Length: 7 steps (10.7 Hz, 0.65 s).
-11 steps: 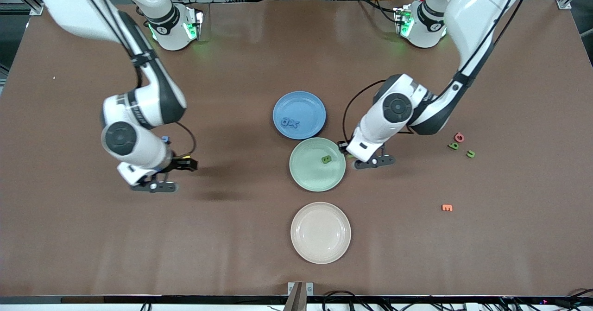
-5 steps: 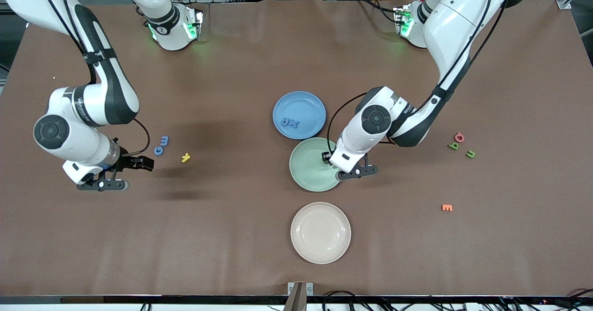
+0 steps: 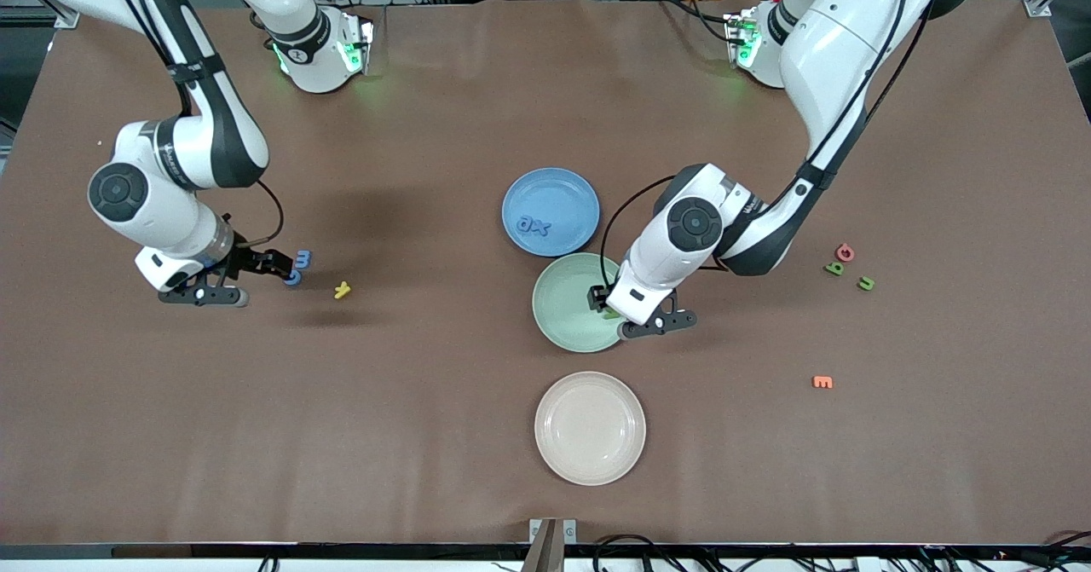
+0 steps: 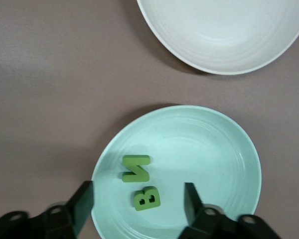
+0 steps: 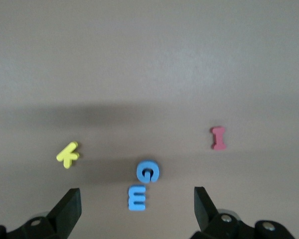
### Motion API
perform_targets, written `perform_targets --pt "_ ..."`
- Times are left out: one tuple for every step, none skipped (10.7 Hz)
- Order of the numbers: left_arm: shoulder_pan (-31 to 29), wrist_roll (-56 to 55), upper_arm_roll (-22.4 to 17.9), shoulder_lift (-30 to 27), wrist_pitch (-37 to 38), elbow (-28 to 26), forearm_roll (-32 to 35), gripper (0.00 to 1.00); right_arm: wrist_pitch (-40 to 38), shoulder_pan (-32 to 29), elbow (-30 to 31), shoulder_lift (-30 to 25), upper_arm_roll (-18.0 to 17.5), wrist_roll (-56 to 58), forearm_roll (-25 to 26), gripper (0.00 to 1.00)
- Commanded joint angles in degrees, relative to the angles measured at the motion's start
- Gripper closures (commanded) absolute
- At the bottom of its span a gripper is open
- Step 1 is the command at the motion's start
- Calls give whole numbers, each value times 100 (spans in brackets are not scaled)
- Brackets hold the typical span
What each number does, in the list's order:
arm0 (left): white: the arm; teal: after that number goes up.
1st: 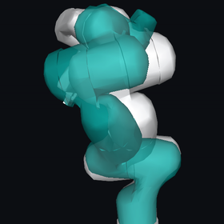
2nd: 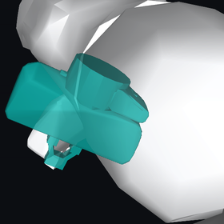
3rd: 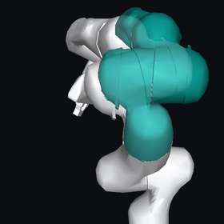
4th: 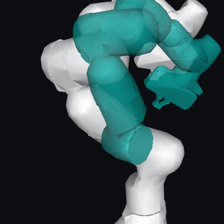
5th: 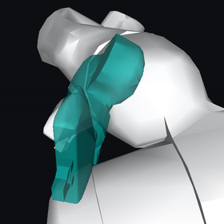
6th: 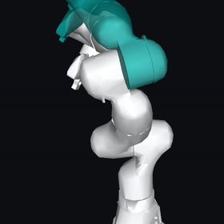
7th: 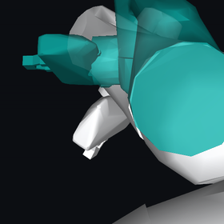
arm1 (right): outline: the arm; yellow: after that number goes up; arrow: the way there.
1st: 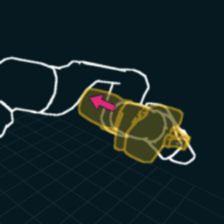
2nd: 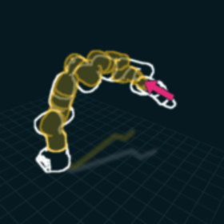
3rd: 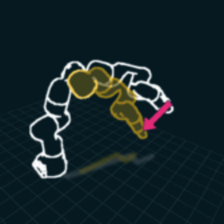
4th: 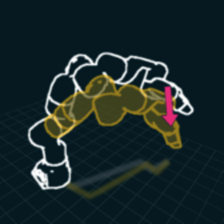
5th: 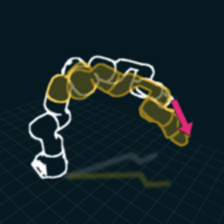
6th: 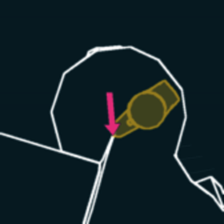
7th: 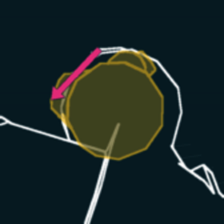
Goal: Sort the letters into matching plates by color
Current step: 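Drop the green N on the green plate while the right gripper returns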
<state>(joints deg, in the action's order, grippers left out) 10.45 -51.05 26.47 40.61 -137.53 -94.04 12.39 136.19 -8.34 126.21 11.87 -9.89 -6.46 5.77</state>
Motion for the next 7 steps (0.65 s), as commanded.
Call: perform_targets --pt "-148 -142 -37 -290 647 97 176 0 609 -396 886 -413 -145 380 -94 0" --pt "-288 -107 -45 -430 962 36 185 0 707 -431 1018 -405 -145 495 -94 0" --pt "-524 154 -37 -527 1366 -8 289 0 977 -432 1097 -283 -145 497 -94 0" --pt "-718 401 -37 -693 1613 -139 447 0 1276 -440 1090 -46 -145 497 -94 0" --pt "-885 473 -37 -887 1668 -428 588 0 1583 -441 1072 156 -128 488 -94 0" --pt "-1070 526 -37 -1045 1669 -674 806 0 1726 -432 1063 280 -128 488 -94 0" --pt "-1220 735 -37 -1195 1669 -946 991 0 1797 -449 1054 368 -119 488 -94 0"
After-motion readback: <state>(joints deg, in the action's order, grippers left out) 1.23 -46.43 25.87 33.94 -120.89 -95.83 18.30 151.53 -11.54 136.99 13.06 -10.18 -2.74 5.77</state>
